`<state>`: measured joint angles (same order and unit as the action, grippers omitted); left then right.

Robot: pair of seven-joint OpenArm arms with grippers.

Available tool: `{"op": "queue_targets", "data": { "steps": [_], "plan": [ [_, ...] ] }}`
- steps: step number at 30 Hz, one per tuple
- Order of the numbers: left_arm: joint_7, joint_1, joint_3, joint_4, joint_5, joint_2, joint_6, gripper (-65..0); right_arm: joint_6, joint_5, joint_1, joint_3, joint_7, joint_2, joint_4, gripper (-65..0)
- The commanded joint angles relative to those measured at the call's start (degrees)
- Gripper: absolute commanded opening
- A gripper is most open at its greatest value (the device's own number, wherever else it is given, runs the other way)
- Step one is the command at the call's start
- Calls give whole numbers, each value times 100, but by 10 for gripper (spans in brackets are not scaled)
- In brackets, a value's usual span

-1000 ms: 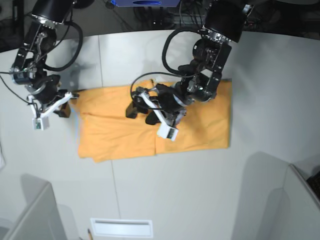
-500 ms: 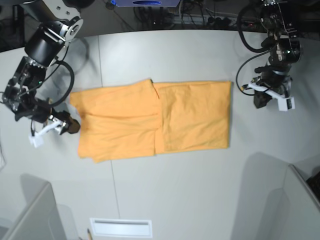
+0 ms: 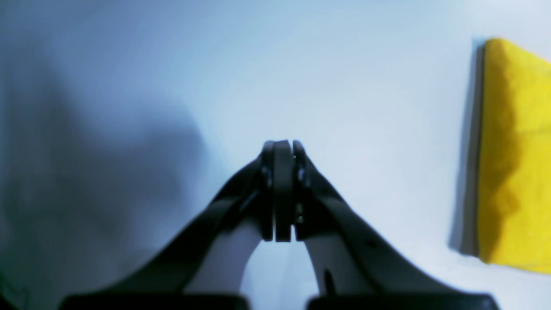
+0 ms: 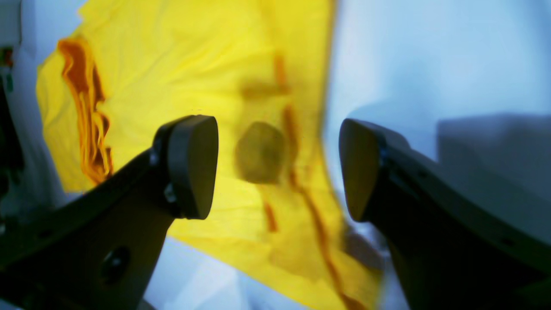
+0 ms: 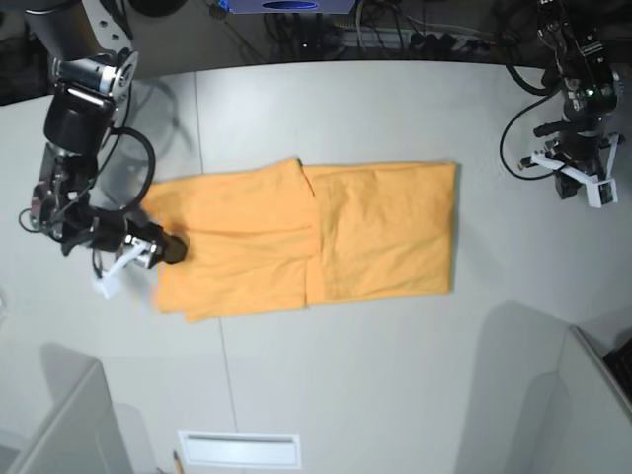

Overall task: Fold the T-shirt properly
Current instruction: 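Release the folded end and raise the left gripper away, then grasp the other strip end with the right gripper and lift it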

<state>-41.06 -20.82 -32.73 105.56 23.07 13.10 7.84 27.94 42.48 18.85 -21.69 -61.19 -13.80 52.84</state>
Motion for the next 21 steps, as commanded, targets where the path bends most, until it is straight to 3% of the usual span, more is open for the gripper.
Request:
{"op": "queue_targets", "data": {
  "steps": [1,4,11,13,17,21],
  "plan": [
    [93,47,42,-64,-228,57,-6,-650,-38,-173,45,37,-180,-22,-14,-239],
    [101,266,306,-415,-580,39,-6,-650,-38,-200,36,37,-180,154,-14,-239],
    [119,680,719,-978,-641,30,-6,-650,-38,-208,36,46,-189,330,-22,-245],
    [119,794,921,-1074,-694,30,-6,-650,-38,-208,36,46,-171,347,-31,-290],
    [119,970,1238,-1189,-694,30,-6,-650,-38,-182,185,11,-22,347,-506,-438],
    [119,1066,1546,-1206,-694,30,-6,-650,-38,-208,291,46,303,198,-743,-645]
  ]
}}
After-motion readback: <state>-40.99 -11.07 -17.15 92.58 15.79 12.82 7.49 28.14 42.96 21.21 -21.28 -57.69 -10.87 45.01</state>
